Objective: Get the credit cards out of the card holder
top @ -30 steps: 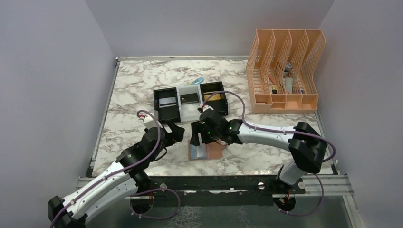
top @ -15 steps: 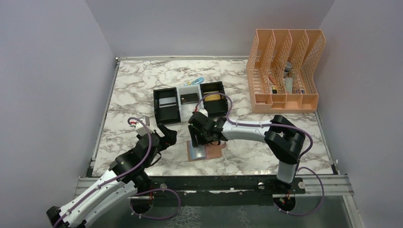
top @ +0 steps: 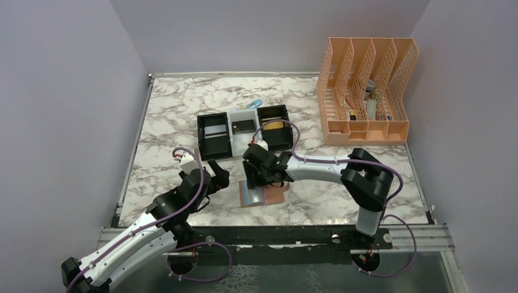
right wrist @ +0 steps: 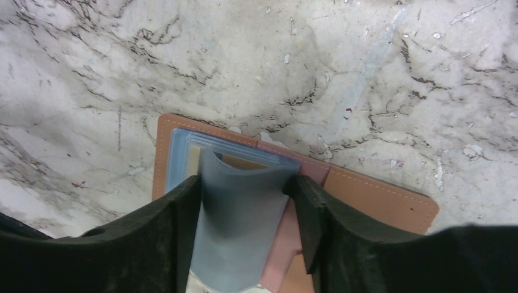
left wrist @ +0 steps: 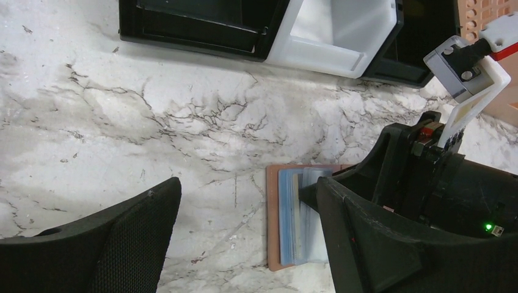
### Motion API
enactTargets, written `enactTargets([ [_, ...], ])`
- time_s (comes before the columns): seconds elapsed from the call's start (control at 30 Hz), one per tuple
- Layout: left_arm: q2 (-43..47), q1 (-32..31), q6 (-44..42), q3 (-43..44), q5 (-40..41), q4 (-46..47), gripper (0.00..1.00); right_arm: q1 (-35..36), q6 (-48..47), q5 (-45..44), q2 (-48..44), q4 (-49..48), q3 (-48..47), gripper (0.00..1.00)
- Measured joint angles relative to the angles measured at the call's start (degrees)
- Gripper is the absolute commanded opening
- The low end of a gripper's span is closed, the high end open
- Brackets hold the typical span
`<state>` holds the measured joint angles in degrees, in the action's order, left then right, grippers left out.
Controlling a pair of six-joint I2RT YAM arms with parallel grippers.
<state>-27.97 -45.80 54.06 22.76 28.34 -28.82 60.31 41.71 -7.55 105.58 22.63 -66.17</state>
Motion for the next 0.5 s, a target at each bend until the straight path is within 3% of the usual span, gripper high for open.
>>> enactTargets([
  [0.1,0.0,0.0,-0.4,0.0,0.0,0.3,0.84,0.0,0.0,-0.1,0.1,0.2,0.0,0.4],
  [0.27,-0.3,0.0,-1.5,0.0,-2.0,1.8,0.84,-0.4,0.0,1.1,-0.2,-1.7,1.0,0.34],
  [0.5,-8.3,0.0,-5.7,-0.9,-14.1,12.7,0.84,-8.2,2.3,18.0,-6.9,-18.5,16.2,0.33],
])
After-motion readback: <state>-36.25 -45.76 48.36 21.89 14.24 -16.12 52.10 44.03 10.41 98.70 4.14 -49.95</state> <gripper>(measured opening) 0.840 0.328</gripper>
